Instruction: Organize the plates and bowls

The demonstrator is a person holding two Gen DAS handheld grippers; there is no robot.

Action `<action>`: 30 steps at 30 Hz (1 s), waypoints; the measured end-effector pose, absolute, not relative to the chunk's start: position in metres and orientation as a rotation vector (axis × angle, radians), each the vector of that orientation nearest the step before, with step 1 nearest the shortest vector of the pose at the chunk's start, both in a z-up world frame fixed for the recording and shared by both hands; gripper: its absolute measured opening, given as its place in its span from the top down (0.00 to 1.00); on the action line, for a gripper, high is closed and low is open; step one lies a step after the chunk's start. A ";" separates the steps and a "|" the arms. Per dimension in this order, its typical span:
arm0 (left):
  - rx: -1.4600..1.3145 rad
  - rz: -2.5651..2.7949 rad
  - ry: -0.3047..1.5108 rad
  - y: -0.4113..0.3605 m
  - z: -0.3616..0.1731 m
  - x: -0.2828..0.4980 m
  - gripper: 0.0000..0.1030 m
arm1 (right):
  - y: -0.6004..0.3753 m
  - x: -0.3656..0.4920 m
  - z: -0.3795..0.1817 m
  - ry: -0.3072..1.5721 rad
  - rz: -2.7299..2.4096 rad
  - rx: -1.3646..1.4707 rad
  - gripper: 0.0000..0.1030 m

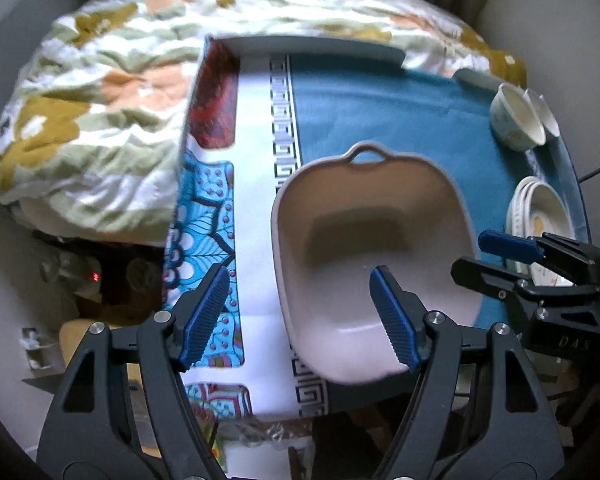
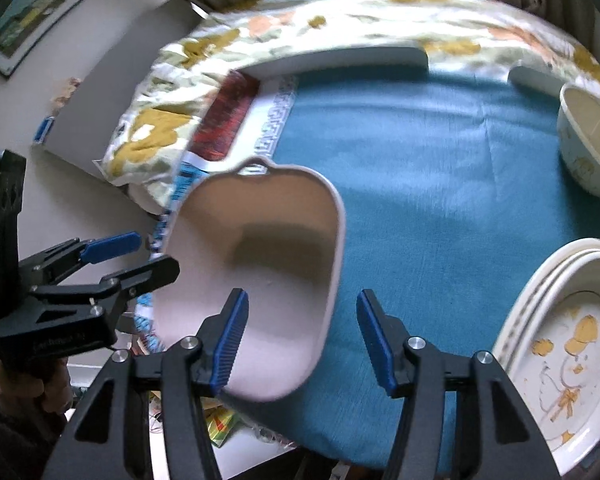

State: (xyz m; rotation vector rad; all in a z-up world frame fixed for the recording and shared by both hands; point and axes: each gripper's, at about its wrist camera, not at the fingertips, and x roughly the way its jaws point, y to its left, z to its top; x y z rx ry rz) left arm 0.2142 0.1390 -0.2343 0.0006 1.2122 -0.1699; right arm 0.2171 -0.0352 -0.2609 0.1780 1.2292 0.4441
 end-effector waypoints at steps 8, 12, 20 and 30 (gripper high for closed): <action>-0.001 -0.126 0.959 0.096 -0.160 0.165 0.08 | -0.080 0.179 -0.202 1.061 0.450 0.166 0.03; -0.046 -0.152 0.872 0.061 -0.132 0.154 0.03 | -0.127 0.170 -0.171 0.998 0.414 0.179 0.03; -0.122 -0.182 0.767 -0.030 -0.106 0.167 0.01 | -0.239 0.184 -0.124 0.910 0.268 0.116 0.02; -0.088 -0.233 0.898 -0.139 -0.140 0.244 0.01 | -0.350 0.244 -0.156 1.024 0.170 0.224 0.03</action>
